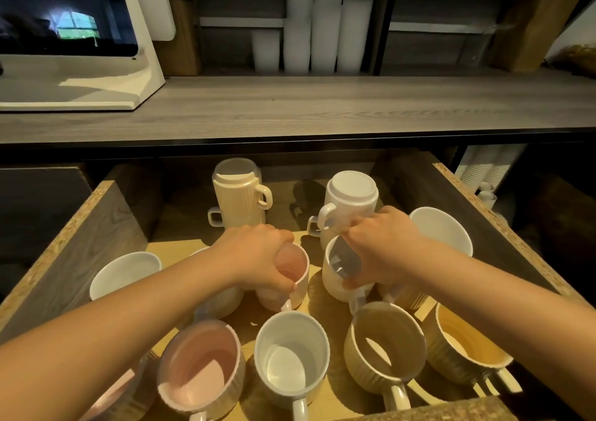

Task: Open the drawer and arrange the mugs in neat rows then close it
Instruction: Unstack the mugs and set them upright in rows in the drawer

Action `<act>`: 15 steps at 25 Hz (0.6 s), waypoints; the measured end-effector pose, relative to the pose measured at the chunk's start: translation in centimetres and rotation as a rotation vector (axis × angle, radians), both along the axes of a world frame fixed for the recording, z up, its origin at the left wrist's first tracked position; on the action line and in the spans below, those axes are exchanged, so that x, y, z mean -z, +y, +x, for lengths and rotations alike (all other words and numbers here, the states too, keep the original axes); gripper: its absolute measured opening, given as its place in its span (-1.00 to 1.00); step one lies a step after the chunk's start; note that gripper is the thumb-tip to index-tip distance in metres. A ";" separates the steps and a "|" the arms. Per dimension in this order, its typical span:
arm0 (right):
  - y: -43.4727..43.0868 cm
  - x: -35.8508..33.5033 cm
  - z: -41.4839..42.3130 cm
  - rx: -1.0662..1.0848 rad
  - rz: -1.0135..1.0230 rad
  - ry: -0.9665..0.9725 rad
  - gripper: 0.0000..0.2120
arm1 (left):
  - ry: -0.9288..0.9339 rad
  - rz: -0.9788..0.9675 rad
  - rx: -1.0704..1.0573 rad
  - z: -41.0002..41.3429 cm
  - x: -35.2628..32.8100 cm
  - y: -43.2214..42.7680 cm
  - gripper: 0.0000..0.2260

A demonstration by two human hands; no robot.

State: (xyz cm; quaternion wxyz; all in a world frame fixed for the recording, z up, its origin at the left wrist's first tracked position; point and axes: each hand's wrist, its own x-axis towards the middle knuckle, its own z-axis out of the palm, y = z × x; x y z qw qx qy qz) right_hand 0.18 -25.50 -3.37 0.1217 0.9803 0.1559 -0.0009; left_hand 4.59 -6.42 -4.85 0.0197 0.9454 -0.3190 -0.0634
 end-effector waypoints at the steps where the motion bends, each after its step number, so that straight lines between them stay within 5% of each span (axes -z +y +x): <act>1: -0.1 -0.6 0.0 0.004 0.012 -0.030 -0.48 | 0.009 0.007 -0.001 -0.1 0.0 -0.1 -0.38; 9: -4.8 -5.9 -0.8 0.221 0.190 -0.084 -0.56 | 0.027 -0.274 0.093 -1.3 -3.4 -3.8 -0.54; 15: -7.1 -6.8 -2.0 0.376 0.249 0.176 -0.25 | 0.155 -0.330 0.197 -1.9 -3.5 -8.3 -0.44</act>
